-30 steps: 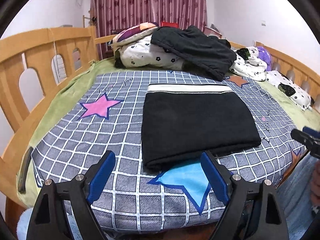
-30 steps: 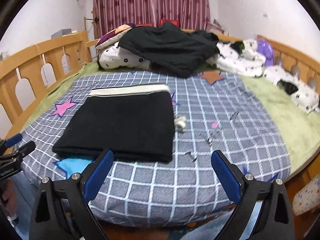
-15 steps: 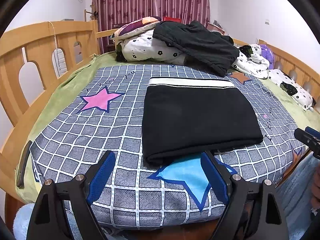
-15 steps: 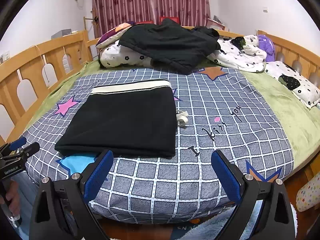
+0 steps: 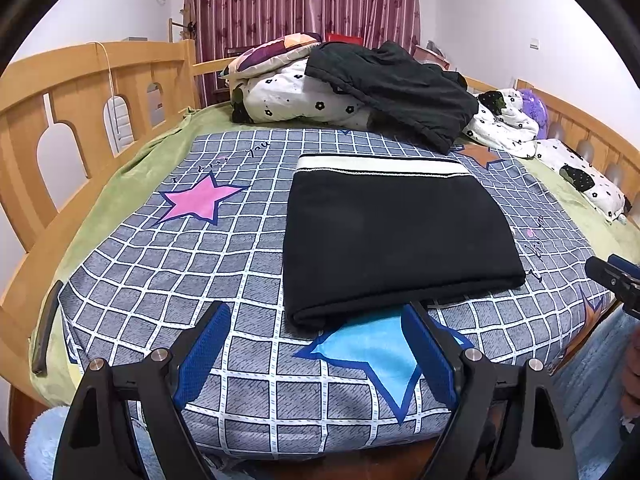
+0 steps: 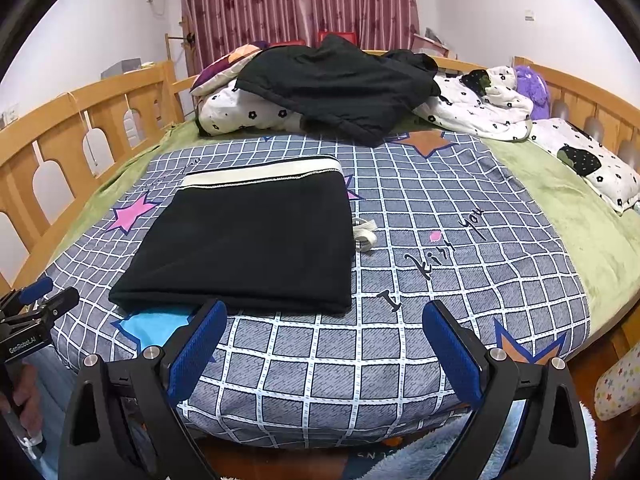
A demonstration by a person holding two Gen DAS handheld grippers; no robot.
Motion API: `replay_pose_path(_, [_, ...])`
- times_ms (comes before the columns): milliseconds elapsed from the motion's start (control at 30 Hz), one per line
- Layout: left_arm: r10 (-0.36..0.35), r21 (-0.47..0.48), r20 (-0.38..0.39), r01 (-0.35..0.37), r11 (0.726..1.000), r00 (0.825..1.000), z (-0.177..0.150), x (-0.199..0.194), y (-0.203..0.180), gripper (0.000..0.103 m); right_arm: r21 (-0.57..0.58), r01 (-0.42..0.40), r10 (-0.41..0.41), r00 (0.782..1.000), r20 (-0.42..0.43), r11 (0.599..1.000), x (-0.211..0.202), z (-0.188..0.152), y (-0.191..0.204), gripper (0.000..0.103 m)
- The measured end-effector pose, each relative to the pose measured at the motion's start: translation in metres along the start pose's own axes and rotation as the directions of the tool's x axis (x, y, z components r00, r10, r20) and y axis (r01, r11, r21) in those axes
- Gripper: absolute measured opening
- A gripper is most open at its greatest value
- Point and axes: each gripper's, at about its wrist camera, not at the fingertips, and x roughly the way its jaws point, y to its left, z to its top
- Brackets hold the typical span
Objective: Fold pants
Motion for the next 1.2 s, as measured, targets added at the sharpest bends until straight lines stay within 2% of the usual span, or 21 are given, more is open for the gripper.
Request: replay_pose_path(1200, [0.011,-0.007,-0.001,-0.011,1.000,1.000,-0.0007,-0.0028,-0.0033,0.086,-0.002,0.017,-0.017,1.000,0.002,1.000,0.0015,-0.0001,0.0068,0.097])
